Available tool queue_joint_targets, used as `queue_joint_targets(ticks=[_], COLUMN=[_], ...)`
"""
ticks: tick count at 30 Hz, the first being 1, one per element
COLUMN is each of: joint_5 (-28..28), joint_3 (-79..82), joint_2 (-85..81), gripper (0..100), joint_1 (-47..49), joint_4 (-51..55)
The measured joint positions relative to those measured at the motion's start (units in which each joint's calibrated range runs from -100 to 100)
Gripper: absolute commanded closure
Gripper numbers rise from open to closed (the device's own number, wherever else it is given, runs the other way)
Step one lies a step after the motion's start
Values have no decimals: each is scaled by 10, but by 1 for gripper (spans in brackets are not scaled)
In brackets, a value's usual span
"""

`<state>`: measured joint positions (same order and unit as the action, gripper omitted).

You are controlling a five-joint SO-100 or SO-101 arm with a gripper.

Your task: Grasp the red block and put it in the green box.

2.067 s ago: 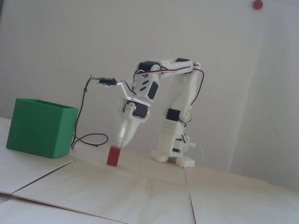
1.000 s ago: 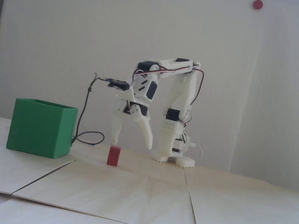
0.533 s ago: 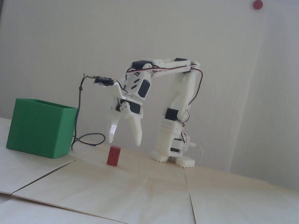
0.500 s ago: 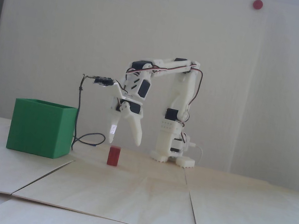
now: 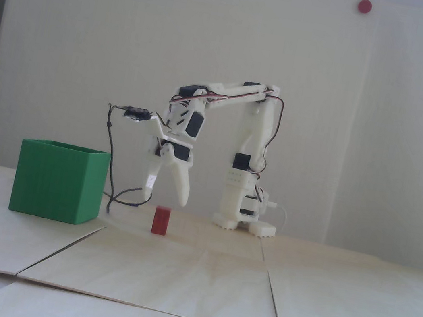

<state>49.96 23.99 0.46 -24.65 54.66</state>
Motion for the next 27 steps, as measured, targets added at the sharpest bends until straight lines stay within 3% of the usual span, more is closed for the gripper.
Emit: queue_joint_targets(ticks=[7,27], joint_5=[-50,-63], joint_3=[-130,-156], joint_2=[101,115], gripper=[59,67], joint_1=[24,48], joint_4=[8,32])
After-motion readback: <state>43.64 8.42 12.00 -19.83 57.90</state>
